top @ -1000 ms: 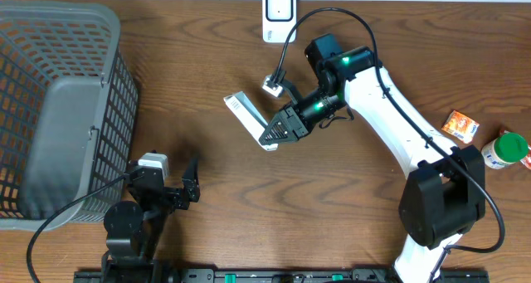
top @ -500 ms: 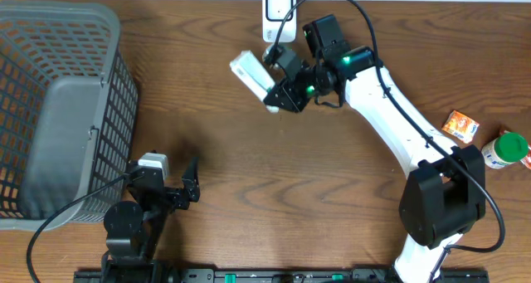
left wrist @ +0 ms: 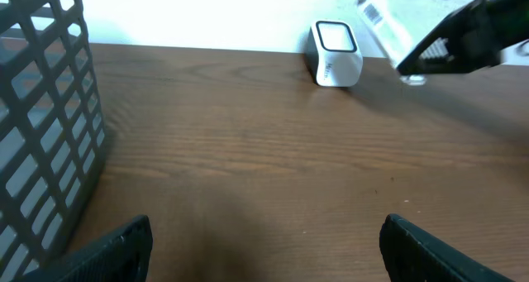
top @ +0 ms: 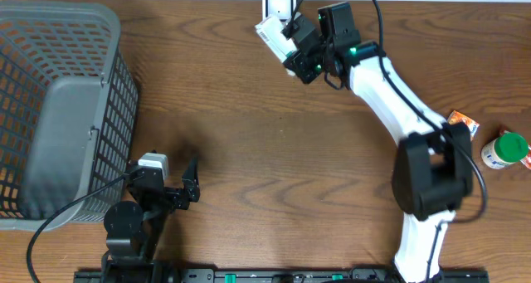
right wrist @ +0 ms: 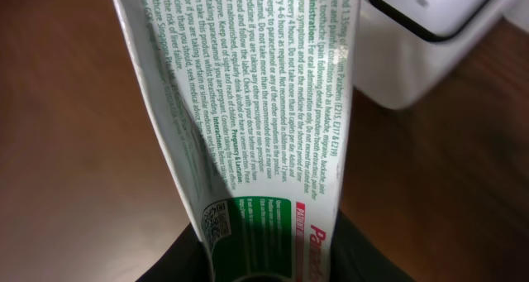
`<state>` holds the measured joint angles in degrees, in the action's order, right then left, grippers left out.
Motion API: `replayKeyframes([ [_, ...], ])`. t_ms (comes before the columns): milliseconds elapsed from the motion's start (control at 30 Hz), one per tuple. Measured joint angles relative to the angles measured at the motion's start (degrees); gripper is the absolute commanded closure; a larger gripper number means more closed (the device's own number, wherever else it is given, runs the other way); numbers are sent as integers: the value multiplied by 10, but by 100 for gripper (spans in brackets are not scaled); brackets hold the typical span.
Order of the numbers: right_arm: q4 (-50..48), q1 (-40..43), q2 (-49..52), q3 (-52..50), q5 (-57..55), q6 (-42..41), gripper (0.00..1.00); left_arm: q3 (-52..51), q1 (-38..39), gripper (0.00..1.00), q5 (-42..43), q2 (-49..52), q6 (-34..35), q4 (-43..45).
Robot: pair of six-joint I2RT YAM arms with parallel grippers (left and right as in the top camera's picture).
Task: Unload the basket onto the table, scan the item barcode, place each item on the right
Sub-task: 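Hold the Panadol box barcode against the scanner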
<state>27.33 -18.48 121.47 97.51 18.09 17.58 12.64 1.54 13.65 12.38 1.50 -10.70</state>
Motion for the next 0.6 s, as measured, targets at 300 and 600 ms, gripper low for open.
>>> replayKeyframes([
  [300,46,13,179,254,-98,32,73,0,0,13,0,0,0,0],
  [600,-12,11,199,314,-298,152,71,0,0,13,0,0,0,0],
])
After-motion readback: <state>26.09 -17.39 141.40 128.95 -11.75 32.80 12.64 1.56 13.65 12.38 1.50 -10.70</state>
